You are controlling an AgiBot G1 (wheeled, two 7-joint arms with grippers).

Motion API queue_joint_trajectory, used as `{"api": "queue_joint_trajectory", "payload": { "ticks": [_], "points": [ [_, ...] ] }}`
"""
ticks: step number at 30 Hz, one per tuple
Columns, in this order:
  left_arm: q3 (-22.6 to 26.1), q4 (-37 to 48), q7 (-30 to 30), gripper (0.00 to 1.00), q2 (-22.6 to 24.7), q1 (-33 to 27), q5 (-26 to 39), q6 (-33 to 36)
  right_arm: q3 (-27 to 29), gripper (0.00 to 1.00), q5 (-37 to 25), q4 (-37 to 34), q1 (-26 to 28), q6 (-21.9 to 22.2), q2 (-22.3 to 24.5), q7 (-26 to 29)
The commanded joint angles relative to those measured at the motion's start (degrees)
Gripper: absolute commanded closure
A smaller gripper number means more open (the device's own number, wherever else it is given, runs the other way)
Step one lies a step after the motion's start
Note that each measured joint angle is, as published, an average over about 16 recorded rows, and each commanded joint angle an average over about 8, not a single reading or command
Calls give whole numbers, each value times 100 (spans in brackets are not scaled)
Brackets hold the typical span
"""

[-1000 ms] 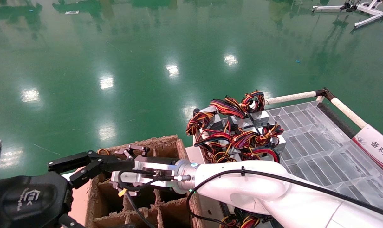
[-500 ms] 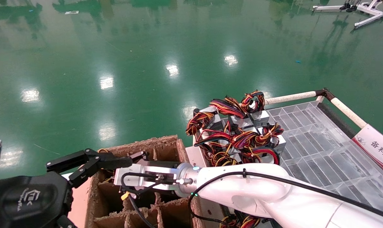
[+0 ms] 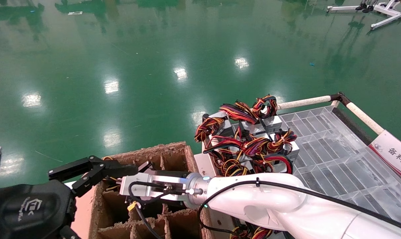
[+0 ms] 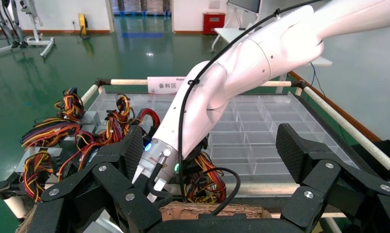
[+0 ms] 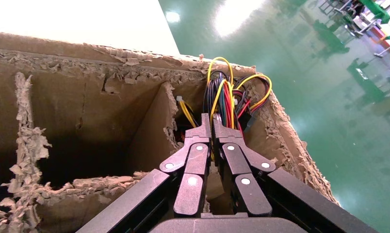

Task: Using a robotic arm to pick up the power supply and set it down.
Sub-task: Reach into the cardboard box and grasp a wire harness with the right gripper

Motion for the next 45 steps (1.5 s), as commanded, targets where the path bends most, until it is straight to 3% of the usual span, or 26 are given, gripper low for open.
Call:
{"api": "queue_joint_trajectory", "payload": {
  "ticks": [1, 24, 25, 32, 33, 45],
  "points": [
    [0, 0, 0, 0, 0, 0, 0, 0, 2, 100, 46, -10, 7, -2, -1, -37],
    [1, 0, 0, 0, 0, 0, -1, 0, 92, 100, 544, -23, 92, 107, -6, -732],
    [1, 0, 0, 0, 0, 0, -1, 0, 86, 95, 574, -34, 83, 107, -6, -742],
    [1, 1, 1, 0, -1, 0, -1, -1, 12, 8, 766, -147, 0, 88, 0, -645],
    [1, 1, 1, 0, -1, 0, -1, -1, 4, 1, 783, -158, -5, 84, 0, -629],
    [0, 2, 1, 0, -1, 1, -1, -2, -12, 0, 807, -171, -15, 71, 1, -619]
  ]
}}
